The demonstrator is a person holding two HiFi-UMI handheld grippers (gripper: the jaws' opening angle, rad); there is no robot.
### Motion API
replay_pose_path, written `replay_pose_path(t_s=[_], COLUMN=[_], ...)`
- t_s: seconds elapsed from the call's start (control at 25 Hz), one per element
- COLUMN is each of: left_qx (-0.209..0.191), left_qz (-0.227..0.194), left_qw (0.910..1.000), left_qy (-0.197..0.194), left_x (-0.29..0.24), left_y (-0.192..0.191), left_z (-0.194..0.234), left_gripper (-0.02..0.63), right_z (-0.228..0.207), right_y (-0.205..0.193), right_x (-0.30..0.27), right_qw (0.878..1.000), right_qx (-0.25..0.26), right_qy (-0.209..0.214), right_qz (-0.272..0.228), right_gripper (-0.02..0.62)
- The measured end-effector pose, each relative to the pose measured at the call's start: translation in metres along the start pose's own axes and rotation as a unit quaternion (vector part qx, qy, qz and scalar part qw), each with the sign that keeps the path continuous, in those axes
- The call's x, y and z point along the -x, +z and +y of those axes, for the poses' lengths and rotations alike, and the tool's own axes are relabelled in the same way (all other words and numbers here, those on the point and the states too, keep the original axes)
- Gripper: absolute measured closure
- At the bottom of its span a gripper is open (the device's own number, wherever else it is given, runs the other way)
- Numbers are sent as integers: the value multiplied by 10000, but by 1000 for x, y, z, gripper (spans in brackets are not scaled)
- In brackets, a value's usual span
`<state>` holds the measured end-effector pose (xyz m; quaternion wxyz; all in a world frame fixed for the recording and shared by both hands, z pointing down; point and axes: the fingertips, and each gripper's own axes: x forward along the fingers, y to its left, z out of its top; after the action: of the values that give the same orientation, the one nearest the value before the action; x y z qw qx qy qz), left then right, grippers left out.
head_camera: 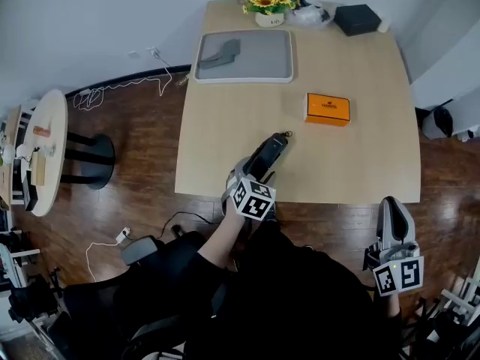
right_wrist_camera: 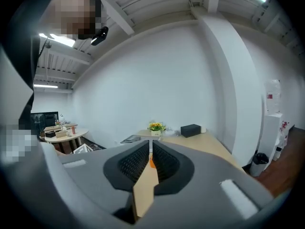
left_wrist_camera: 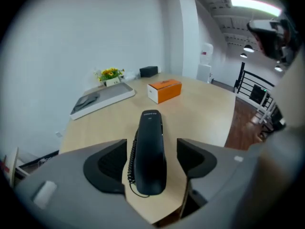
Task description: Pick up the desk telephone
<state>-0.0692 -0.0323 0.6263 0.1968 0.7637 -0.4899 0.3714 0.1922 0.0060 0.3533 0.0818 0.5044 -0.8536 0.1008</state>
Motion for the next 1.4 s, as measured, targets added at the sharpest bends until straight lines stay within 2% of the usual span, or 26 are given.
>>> replay_pose_path(t_s=[0.2,0.32,0.52,0.72,0.92,1.08,1.24,1.4], left_qx=[-377,-570,-823,-705,5,311,438,454], left_qz=[574,814,904,680,520,286,-100,-788], left_qw=[9964,9935,9910,9934,9953,9967,9971,9951], left_qy=[-489,-563,-547,-594,-816,-697,-614,-394], left_x=[-47,-63,-71,-71,-63,-39,-2,40], left_y=[-14,-23,-29,-27,-25,-16,3,40], left_z=[-1,-3,-6,-7,-1,14,30,49], left_gripper=[291,319,306,318,336,339,341,341], right_z=[21,19,24,28,26,17,18,28], right_y=[1,-1,-4,-8,-13,-15,-10,-2], right_x=[-36,-48,-57,-57,-45,-38,-43,-56], right_qw=[9994,9990,9986,9987,9990,9991,9994,9998], right_qx=[157,120,76,33,-13,-69,-95,27], right_qy=[-24,-160,-226,-177,-123,-193,-191,-53], right_qz=[296,403,471,474,432,365,272,203], right_gripper=[571,575,575,577,578,581,584,584])
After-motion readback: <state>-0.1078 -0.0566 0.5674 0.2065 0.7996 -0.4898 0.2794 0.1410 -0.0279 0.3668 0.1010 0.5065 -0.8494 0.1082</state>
